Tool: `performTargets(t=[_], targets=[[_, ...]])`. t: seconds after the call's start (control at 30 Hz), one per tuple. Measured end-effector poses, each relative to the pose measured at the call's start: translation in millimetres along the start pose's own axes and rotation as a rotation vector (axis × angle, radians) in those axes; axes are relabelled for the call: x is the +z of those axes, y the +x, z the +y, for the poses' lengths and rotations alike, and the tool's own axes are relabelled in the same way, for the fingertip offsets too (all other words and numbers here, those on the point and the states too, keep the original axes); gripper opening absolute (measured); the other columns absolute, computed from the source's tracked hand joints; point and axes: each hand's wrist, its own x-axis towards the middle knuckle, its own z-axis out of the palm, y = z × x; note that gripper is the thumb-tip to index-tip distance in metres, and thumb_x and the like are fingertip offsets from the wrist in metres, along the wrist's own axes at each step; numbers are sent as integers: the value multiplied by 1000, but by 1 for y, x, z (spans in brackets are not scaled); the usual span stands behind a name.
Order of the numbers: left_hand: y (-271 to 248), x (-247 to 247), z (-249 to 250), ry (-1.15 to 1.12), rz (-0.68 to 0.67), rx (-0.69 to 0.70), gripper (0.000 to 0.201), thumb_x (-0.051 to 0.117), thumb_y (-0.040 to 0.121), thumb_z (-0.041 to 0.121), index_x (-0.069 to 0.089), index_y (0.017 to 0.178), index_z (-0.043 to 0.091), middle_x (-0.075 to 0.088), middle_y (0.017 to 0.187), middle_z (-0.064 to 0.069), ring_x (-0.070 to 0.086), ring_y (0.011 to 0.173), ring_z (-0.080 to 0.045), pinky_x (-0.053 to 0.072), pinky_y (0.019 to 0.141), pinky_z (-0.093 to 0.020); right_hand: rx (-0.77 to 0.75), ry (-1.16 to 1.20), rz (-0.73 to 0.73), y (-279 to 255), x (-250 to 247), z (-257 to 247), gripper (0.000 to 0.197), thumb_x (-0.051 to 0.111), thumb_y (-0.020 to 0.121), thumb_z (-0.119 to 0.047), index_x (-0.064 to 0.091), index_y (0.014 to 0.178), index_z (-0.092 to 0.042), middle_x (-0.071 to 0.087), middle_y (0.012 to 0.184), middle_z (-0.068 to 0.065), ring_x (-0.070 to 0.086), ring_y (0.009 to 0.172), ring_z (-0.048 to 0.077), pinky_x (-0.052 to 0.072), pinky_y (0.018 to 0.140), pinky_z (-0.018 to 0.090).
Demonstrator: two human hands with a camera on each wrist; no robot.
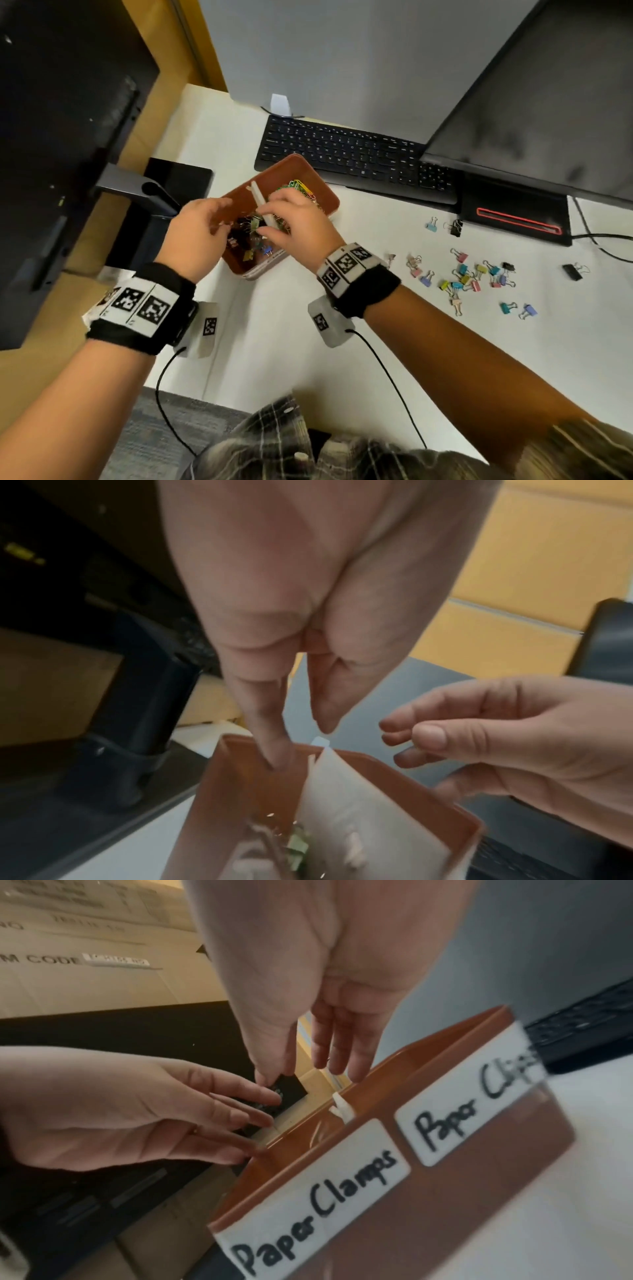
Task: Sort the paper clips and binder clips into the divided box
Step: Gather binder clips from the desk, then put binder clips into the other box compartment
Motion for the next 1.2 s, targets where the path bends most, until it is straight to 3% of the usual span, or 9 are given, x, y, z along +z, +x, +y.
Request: performTargets(t=[0.1,0.23,0.33,0.47,0.63,0.77,0.97,1.1,1.2], targets=[[-14,10,21,-67,-35,116,30,62,82,8,61,110,20,57,111,-5,62,85,-20,49,83,-30,54,-56,98,-36,-21,30,28,66,83,-23,63,110,-18,54,115,1,52,107,15,39,93,22],[-30,62,48,-107,-267,291,26,66,82,15,61,106,22,57,104,3,58,77,-6,47,71,-16,352,-172,99,-99,-46,102,45,69,80,-24,52,121,-27,47,124,2,52,109,20,49,95,39],[-40,112,64,-79,-440,329,31,67,81,21,58,111,23,55,109,-1,57,81,-12,44,70,-19,490,-176,-27,-132,-57,135,66,73,76,-22,40,133,-29,38,134,3,52,110,22,51,94,39],[-51,174,79,1,-574,289,38,68,79,30,57,114,22,50,111,-4,55,93,-21,47,85,-32,526,-235,-172,-140,-57,146,78,71,78,-20,28,141,-32,23,148,3,51,116,27,48,96,36],[-54,212,78,78,-507,243,22,68,77,18,62,98,16,49,101,-3,52,96,-25,44,84,-31,515,-207,-141,-128,-49,155,63,68,81,-21,40,137,-21,30,143,6,47,121,25,43,101,33],[-48,212,73,97,-489,235,10,68,78,13,64,87,14,47,86,0,52,90,-26,37,76,-26,502,-153,-89,-128,-48,159,32,66,82,-18,61,113,-10,48,120,11,54,98,23,46,93,36],[-39,204,77,-39,-399,210,30,67,75,1,59,102,12,50,90,-4,53,78,-20,42,74,-27,489,-123,-76,-139,-49,168,16,66,83,-18,66,95,-8,51,106,12,54,96,26,45,85,32],[-25,203,87,-61,-490,210,60,71,73,0,51,125,20,41,103,-3,54,77,-18,45,84,-25,441,-98,-70,-143,-58,171,13,67,82,-13,69,86,-1,55,103,16,58,89,29,48,86,41],[-19,207,92,-52,-574,244,63,76,69,1,53,125,18,40,106,-1,57,88,-19,50,89,-29,408,-159,80,-151,-71,176,17,73,77,-19,71,89,-7,59,101,11,57,91,28,51,82,40]])
